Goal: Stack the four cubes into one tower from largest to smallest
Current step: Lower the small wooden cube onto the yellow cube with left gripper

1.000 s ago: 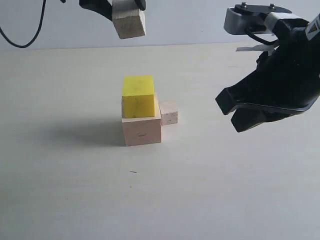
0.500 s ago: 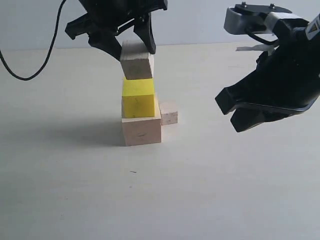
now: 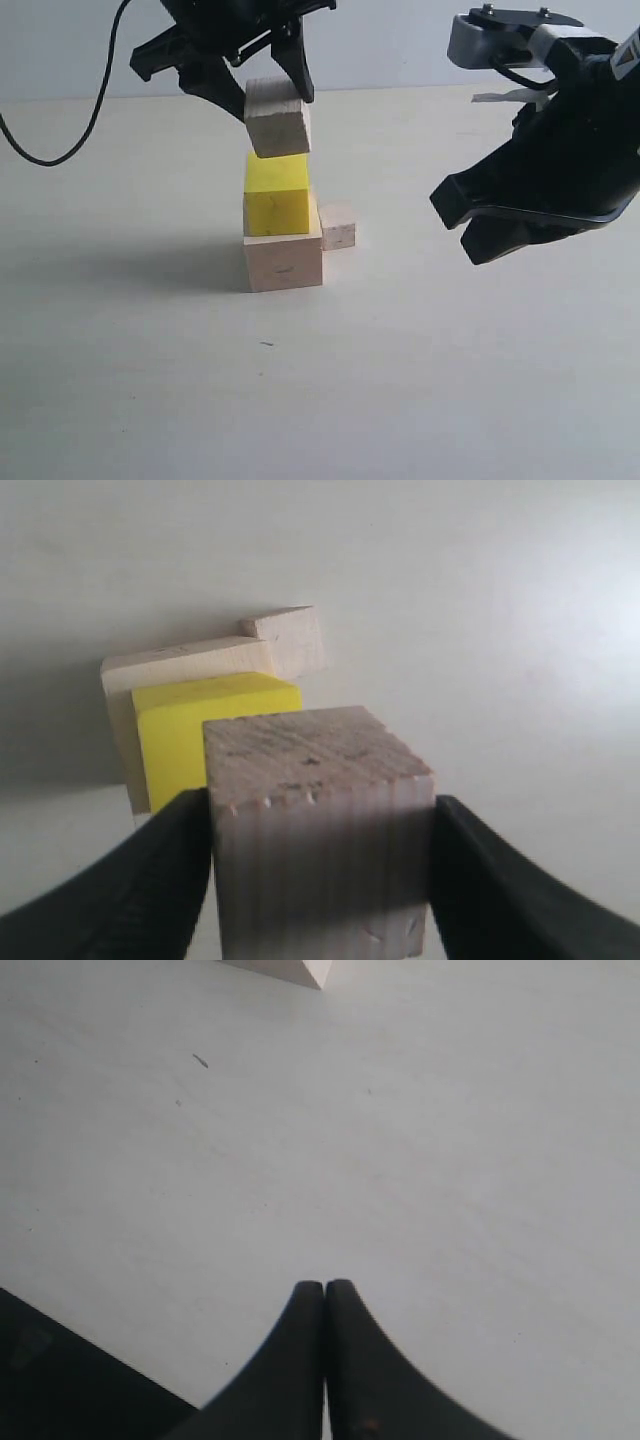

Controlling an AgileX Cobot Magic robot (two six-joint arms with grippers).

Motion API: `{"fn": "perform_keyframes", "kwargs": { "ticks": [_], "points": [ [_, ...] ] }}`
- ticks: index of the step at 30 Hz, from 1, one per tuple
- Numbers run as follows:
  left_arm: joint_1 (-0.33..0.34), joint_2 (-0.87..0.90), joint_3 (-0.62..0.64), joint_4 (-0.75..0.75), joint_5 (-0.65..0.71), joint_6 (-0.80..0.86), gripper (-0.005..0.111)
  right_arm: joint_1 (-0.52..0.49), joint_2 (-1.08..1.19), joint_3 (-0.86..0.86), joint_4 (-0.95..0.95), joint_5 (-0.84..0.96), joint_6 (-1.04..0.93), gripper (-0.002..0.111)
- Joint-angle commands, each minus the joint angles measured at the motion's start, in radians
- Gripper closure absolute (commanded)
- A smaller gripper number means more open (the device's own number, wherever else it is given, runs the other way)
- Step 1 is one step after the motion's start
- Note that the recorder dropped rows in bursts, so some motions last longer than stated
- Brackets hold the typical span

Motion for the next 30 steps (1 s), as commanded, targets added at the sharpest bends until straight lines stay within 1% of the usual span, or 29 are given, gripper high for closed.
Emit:
{"fn": "perform_keyframes", "kwargs": {
  "ticks": [1,6,13,20,23,30],
  "points": [
    [-0.012,-0.017,0.002,0.002,-0.005,-0.011,0.107,-0.003,-0.006,0.004,0.002,-0.002,-0.007,0.108],
    [-0.025,-0.017,0.011,0.045,-0.005,-0.015,0.107,-0.003,-0.006,0.004,0.002,0.0,-0.007,0.108],
    [-0.022,-0.017,0.052,0.044,-0.005,-0.044,0.107,-0.003,-0.006,0.004,0.002,0.004,-0.007,0.108],
    [-0.024,-0.017,0.059,0.05,-0.005,-0.052,0.107,-0.003,-0.006,0.004,0.002,0.004,-0.007,0.108],
    [-0.024,-0.017,0.059,0.093,-0.005,-0.072,0.107,-0.003,-0.006,0.004,0.005,0.004,-0.007,0.108],
    [-0.024,-0.002,0.059,0.067,-0.005,-0.069,0.107,-0.003,-0.006,0.004,0.01,0.004,-0.007,0.108]
  ]
}}
